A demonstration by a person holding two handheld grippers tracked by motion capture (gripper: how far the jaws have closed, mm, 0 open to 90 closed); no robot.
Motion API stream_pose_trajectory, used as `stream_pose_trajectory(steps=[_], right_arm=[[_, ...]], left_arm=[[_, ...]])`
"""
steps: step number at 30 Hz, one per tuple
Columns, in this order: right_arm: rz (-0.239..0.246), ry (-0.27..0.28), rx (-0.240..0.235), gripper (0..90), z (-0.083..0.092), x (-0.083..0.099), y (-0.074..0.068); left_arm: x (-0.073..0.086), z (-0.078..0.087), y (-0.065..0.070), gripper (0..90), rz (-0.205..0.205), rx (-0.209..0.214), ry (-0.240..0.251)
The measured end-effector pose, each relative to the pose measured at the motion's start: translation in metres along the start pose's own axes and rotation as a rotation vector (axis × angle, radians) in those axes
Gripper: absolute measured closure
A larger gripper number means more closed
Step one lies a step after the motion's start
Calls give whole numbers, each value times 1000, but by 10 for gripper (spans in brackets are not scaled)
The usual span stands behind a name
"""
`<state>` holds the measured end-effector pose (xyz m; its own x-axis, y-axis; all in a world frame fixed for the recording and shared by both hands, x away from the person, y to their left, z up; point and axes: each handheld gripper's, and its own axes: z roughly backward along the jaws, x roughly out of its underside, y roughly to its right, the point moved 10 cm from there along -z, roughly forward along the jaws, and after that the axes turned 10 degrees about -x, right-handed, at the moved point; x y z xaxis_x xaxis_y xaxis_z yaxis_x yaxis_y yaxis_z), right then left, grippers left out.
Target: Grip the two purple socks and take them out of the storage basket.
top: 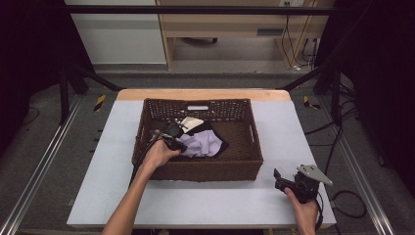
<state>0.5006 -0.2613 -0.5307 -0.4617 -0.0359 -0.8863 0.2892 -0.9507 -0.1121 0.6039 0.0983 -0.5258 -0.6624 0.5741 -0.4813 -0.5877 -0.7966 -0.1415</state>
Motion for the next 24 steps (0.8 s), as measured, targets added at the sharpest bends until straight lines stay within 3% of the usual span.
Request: stream_pose_trajectory(steps=[3, 9, 14, 19, 24], right_arm=[[0, 5, 0, 40, 0, 0, 1], [4, 9, 1, 40, 1, -1, 0], [5, 6, -3, 40, 1, 0, 0], [0, 7, -4, 40, 1, 0, 0], [-5, 5, 2, 40, 1, 0, 1]], left_arm=[[-1, 2, -1, 859, 6, 0, 3], [-6, 9, -4, 882, 21, -15, 59], [-19, 23, -9, 886, 102, -5, 197], [-26, 37, -14, 886, 122, -15, 303], [-33, 49, -17, 888, 169, 16, 404]])
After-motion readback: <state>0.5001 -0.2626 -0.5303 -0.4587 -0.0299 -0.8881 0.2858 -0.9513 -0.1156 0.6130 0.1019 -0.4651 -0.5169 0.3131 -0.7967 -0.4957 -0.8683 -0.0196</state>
